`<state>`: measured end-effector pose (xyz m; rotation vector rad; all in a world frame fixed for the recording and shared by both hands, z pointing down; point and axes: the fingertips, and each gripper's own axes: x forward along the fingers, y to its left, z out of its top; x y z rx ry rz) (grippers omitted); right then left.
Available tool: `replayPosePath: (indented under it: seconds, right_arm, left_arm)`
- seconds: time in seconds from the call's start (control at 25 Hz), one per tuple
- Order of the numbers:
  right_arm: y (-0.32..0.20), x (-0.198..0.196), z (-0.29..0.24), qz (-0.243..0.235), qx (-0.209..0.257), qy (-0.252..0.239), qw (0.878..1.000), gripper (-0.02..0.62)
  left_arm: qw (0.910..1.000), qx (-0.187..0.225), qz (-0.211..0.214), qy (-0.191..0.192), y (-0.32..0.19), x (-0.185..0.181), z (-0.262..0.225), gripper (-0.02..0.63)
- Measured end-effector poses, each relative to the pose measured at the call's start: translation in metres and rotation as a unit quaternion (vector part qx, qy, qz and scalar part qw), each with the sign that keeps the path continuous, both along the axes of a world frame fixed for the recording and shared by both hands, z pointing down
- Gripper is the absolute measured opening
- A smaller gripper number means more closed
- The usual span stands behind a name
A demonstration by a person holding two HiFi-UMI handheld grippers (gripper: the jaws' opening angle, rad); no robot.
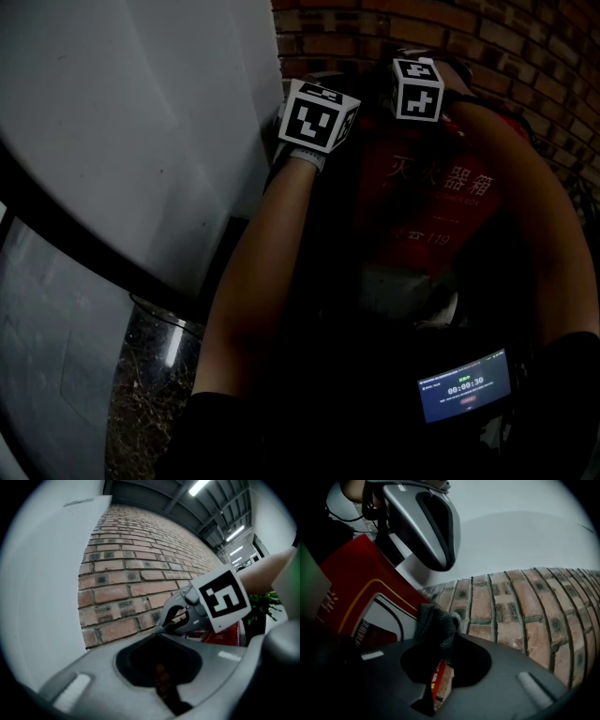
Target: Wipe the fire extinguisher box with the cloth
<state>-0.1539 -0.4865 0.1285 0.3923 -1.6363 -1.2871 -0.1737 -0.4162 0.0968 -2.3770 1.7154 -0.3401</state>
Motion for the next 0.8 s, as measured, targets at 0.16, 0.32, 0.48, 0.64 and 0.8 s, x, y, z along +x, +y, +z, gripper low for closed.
replayPosePath:
  seconds: [0.16, 0.32, 0.48, 0.64, 0.8]
  right_arm:
    - [0.030, 0.003, 0.001, -0.014, -0.010, 0.003, 1.000, 0.034]
    - [0.064, 0.008, 0.001, -0.029, -0.024, 0.003, 0.999, 0.034]
    - [0.102, 0.012, 0.002, -0.048, -0.040, 0.005, 0.998, 0.034]
    - [0.124, 0.017, 0.001, -0.054, -0.046, 0.016, 0.997, 0.034]
    - [0.128, 0.025, -0.013, -0.043, -0.061, -0.005, 0.997, 0.035]
  left_arm:
    - [1.0000, 0.000, 0.000, -0.006, 0.011, 0.010, -0.002, 0.003]
    - [0.9999, -0.002, -0.008, -0.005, 0.029, 0.016, -0.007, 0.003]
    - [0.9999, -0.001, -0.013, -0.003, 0.046, 0.021, -0.014, 0.003]
    - [1.0000, 0.001, -0.006, -0.007, 0.059, 0.030, -0.019, 0.003]
    - [0.9998, 0.006, -0.007, -0.016, 0.067, 0.032, -0.027, 0.003]
